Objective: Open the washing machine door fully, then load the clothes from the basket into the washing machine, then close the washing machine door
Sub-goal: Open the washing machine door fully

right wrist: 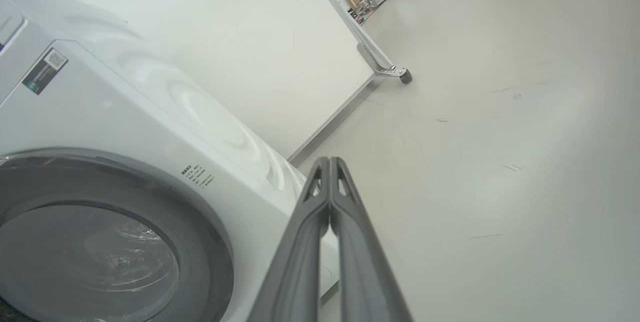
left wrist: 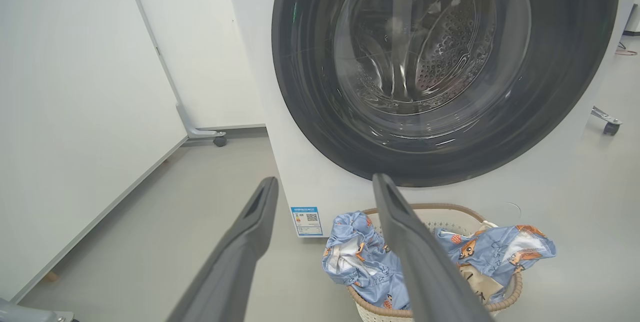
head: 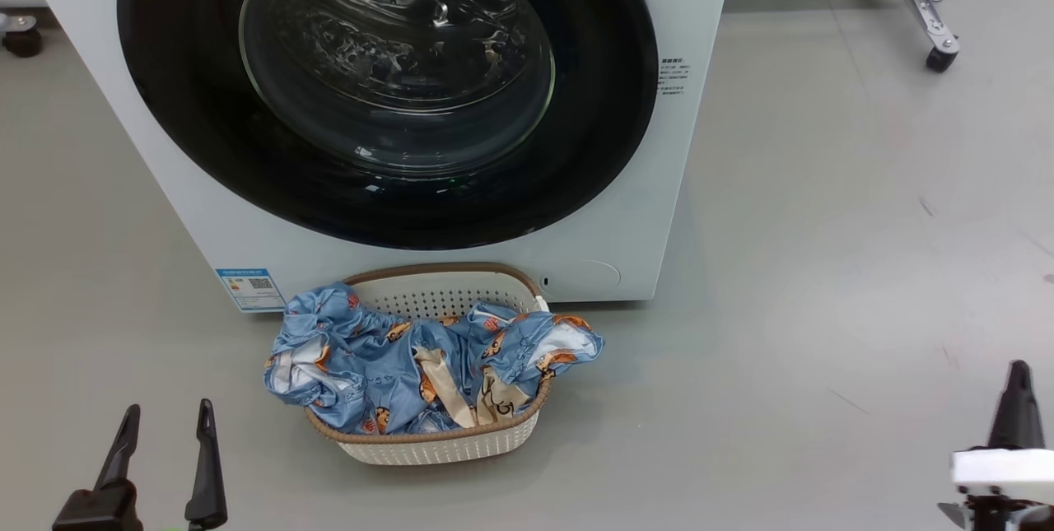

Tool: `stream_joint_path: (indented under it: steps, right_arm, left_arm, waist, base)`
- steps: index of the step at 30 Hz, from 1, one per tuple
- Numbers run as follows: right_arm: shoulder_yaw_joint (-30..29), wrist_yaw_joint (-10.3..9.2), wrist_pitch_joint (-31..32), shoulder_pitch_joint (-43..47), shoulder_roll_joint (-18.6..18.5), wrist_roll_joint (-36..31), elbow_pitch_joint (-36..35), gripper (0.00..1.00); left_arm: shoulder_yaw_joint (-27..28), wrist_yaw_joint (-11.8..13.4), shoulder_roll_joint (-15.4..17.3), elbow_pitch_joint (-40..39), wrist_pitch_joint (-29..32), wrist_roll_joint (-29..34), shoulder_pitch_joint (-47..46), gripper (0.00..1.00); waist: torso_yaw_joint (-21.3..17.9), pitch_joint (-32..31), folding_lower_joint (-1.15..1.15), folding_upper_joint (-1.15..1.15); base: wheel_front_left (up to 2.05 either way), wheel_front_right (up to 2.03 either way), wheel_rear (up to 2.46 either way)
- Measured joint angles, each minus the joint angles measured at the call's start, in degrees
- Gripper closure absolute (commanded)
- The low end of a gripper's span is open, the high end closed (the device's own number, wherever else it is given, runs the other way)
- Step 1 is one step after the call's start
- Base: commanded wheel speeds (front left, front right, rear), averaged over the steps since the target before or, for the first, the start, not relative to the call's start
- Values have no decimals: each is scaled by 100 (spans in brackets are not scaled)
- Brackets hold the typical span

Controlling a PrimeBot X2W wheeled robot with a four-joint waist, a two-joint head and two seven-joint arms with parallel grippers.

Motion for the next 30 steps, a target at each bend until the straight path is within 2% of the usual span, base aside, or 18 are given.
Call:
stream_joint_path:
  steps: [3, 8, 14, 30]
  right_arm:
    - [-367, 58, -1, -127, -12, 864, 298, 100]
    - [-545, 114, 38, -581, -35, 1796, 678, 100]
    - [-728, 143, 603, -1249, -49, 2711, 797, 100]
    - [-616, 143, 2038, -2794, -775, 3685, 787, 100]
  left_arm:
    - [-63, 0, 0, -10, 0, -59, -1, 0]
    - [-180, 0, 11, -80, 0, -157, -6, 0]
    - [-353, 0, 26, -163, 0, -223, -85, 0]
    - [-584, -1, 144, -319, 0, -383, -335, 0]
  waist:
    - [55, 44, 0, 0]
    - [163, 181, 0, 0]
    - [321, 448, 0, 0]
    - [822, 1319, 0, 0]
  base:
    - [0, 0, 0]
    - [0, 0, 0]
    - [0, 0, 0]
    - [0, 0, 0]
